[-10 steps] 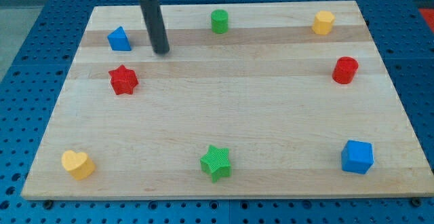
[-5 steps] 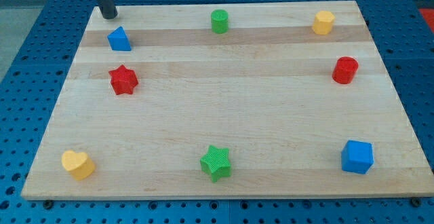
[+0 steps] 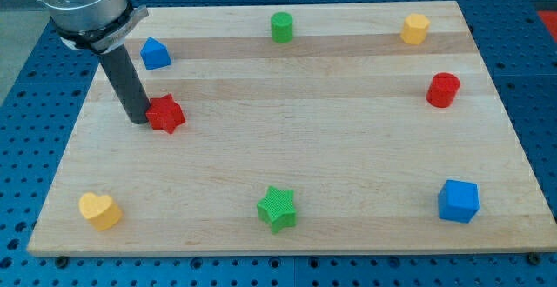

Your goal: Slightly push the blue triangle towards bottom

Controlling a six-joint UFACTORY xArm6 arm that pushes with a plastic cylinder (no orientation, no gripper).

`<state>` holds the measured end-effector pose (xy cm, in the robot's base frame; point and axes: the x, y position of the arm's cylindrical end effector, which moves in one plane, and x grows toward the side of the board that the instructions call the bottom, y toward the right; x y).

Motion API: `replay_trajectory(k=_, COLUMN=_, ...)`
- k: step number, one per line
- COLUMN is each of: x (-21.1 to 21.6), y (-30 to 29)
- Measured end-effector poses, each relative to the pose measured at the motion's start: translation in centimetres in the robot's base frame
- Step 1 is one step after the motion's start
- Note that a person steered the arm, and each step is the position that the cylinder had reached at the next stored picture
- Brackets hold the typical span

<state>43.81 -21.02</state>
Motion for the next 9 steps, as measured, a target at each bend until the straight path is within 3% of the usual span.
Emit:
replay_trajectory(k=1, x=-1.3, y=-3.4)
replay_trajectory(k=3, x=-15.2, y=-6.2)
replay_trajectory(k=4, x=-20.1, y=-2.0)
replay_trajectory(k=7, x=-17.2, y=0.5)
replay_trajectory(k=9, x=-10.8, y=1.4)
